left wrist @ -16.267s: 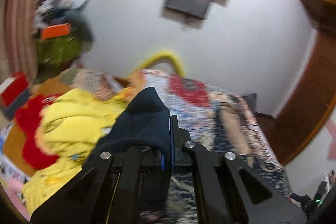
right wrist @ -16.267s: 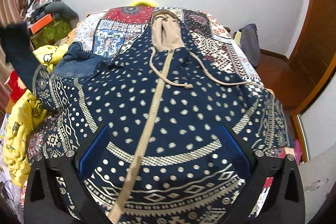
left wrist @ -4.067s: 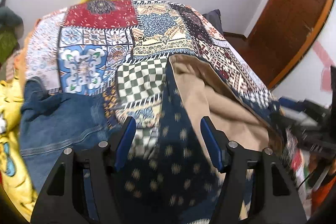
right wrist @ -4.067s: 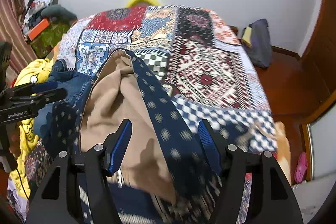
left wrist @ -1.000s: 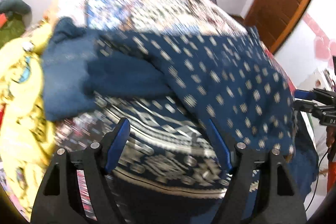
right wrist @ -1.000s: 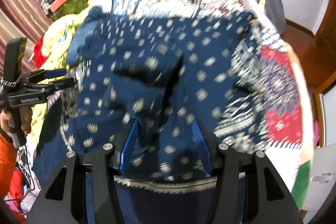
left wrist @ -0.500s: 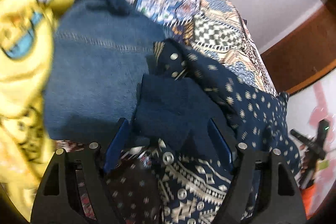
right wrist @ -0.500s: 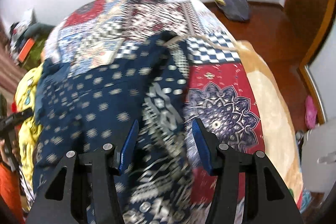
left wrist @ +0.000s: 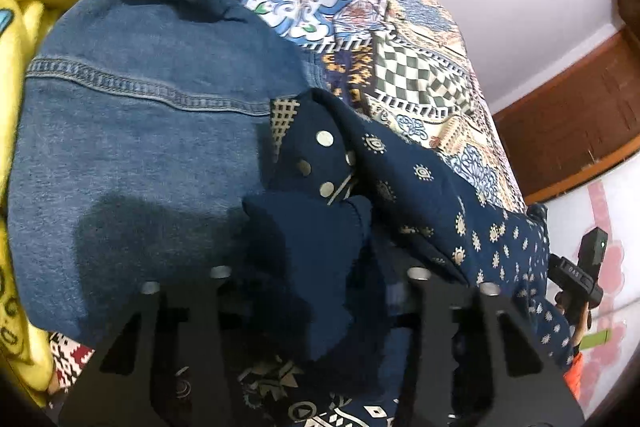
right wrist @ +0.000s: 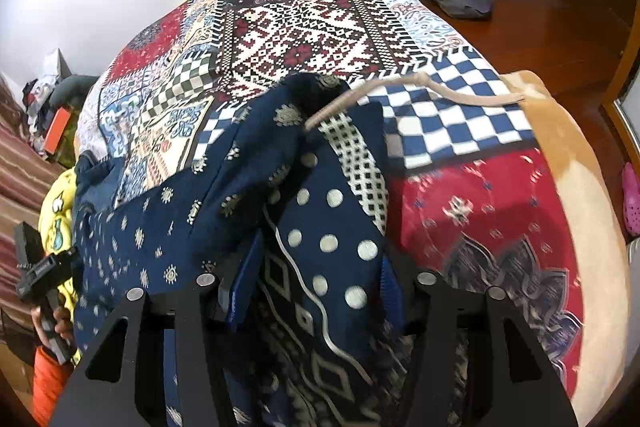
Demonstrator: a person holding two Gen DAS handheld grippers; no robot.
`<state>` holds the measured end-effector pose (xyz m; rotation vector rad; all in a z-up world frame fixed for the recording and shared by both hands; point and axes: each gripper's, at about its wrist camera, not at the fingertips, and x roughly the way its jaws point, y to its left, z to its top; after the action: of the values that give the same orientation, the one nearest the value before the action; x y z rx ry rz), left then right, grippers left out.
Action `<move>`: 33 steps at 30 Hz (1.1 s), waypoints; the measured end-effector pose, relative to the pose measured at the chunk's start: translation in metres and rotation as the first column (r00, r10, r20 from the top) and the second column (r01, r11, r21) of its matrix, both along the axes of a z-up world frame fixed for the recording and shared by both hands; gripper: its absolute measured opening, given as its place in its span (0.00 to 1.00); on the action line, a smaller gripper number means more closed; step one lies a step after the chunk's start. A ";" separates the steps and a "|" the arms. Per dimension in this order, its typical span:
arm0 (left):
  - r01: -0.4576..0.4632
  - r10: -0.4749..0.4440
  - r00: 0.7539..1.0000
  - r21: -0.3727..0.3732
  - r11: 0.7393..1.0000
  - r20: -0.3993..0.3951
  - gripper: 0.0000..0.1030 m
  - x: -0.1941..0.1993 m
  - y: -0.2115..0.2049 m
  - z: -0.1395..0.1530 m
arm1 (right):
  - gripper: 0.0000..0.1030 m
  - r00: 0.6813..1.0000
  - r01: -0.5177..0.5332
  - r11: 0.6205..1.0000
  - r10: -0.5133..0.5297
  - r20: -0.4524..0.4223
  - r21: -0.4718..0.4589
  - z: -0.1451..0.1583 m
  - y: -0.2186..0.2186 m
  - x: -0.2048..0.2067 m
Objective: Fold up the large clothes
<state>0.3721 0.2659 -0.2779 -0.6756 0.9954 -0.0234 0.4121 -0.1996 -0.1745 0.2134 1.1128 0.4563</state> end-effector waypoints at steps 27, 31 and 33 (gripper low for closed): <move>-0.049 0.018 0.996 0.349 0.936 0.090 0.15 0.067 0.026 0.069 | 0.07 0.969 -0.087 0.990 0.110 0.222 -0.111 0.065 0.098 0.049; -0.014 0.022 1.000 0.374 0.927 -0.015 0.16 0.072 0.030 0.034 | 0.07 0.983 -0.075 0.993 0.089 0.161 -0.091 0.043 0.087 0.060; 0.006 0.014 0.999 0.381 0.925 -0.050 0.18 0.069 0.028 0.023 | 0.08 0.985 -0.076 0.993 0.090 0.148 -0.092 0.040 0.081 0.059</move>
<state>0.4408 0.2943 -0.2545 -0.3210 1.0120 0.1892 0.4715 -0.1181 -0.1344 0.0555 0.9914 0.4897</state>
